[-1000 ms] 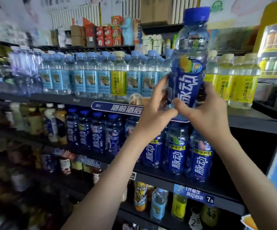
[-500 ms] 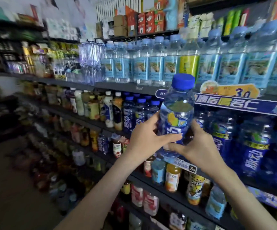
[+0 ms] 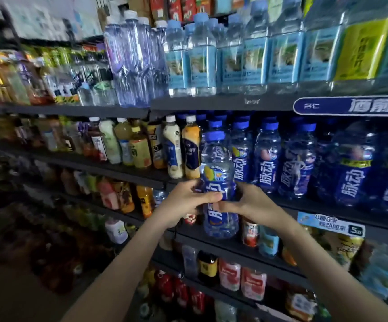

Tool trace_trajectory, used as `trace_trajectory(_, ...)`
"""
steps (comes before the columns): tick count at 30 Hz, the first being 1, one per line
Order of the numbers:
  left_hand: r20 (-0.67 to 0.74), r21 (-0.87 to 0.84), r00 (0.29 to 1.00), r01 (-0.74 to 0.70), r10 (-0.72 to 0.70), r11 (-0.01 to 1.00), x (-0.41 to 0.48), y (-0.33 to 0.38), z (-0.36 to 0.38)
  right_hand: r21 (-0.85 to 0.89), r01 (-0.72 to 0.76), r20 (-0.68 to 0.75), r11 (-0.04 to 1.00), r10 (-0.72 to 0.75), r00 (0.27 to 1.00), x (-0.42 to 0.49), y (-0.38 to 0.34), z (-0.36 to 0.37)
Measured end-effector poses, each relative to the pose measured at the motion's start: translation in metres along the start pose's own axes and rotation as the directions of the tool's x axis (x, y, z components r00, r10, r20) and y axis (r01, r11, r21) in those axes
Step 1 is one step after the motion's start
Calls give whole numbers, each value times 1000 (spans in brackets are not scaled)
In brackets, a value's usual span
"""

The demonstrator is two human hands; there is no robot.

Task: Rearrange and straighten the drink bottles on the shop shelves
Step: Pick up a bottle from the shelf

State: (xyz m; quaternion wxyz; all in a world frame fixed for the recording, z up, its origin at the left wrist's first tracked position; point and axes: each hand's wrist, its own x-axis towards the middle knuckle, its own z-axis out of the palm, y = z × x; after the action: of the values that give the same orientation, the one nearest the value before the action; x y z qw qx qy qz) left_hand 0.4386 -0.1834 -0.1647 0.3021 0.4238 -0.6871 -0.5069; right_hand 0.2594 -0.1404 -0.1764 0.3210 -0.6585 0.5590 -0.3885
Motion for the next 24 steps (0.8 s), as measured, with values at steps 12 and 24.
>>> trace_trajectory(12, 108, 259, 990, -119, 94, 958, 80, -25, -55, 40, -126, -127, 991, 130, 983, 74, 42, 39)
trace_trajectory(24, -46, 845, 570, -417, 821, 336, 174, -31, -120, -41, -280, -510, 959, 221, 831, 92, 11, 90)
